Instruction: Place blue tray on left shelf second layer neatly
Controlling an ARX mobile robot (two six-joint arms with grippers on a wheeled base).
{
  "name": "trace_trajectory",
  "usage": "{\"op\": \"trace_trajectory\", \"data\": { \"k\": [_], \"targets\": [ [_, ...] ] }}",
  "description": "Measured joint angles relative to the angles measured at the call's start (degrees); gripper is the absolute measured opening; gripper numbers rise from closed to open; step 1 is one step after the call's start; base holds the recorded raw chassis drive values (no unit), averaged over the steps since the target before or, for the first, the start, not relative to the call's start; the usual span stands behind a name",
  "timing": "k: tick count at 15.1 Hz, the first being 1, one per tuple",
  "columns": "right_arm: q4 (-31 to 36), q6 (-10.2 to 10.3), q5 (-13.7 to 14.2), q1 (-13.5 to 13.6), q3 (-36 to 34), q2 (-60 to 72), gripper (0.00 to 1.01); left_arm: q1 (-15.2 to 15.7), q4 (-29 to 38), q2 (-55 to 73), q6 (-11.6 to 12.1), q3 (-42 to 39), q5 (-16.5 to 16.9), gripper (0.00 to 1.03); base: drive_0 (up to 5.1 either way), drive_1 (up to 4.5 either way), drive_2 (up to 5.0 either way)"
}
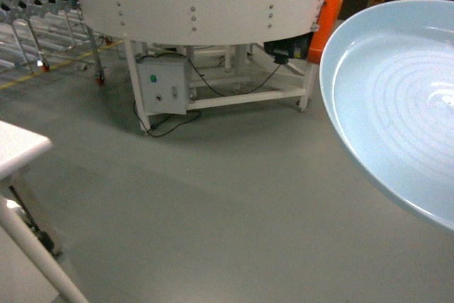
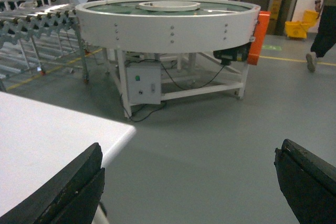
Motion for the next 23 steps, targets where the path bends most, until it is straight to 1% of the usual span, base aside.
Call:
{"op": "trace_trajectory", "data": {
  "k": [23],
  "targets": [
    [0.0,0.0,0.0,0.0,0.0,0.0,0.02,0.0,0.0,0.0,0.0,0.0,0.0,0.98,1.8,-0.44,-5.9]
  ]
}}
